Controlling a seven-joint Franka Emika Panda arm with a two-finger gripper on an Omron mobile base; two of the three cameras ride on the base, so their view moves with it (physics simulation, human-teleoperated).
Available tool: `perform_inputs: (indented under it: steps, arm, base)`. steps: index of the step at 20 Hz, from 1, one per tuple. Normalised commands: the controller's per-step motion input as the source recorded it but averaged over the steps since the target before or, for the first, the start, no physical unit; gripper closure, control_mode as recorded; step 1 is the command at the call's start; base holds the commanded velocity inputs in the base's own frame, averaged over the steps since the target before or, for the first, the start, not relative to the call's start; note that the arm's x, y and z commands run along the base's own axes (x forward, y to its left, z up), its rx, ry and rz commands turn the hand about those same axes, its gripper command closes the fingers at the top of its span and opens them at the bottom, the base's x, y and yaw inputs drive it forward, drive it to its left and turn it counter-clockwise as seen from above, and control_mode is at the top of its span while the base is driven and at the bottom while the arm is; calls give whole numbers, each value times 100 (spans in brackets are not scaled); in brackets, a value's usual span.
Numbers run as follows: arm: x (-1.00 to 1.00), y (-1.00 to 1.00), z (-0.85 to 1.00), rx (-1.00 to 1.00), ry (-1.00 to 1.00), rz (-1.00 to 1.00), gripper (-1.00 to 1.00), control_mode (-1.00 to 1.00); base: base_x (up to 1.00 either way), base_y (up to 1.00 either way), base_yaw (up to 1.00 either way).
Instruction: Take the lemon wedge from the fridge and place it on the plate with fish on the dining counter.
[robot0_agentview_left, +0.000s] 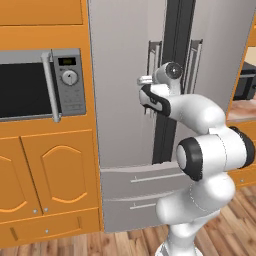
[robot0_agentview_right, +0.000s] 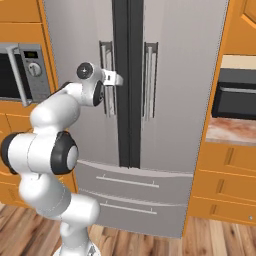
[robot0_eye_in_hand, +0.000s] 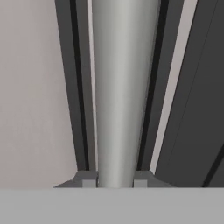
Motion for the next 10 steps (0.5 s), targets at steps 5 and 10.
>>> perform_inputs:
  steps: [5, 10]
  arm:
    - [-47, 85, 35, 0, -7, -6, 100, -100]
    - [-42, 100, 45, -2, -11, -9, 100, -100]
  base:
    - [0, 0, 0]
    - [0, 0, 0]
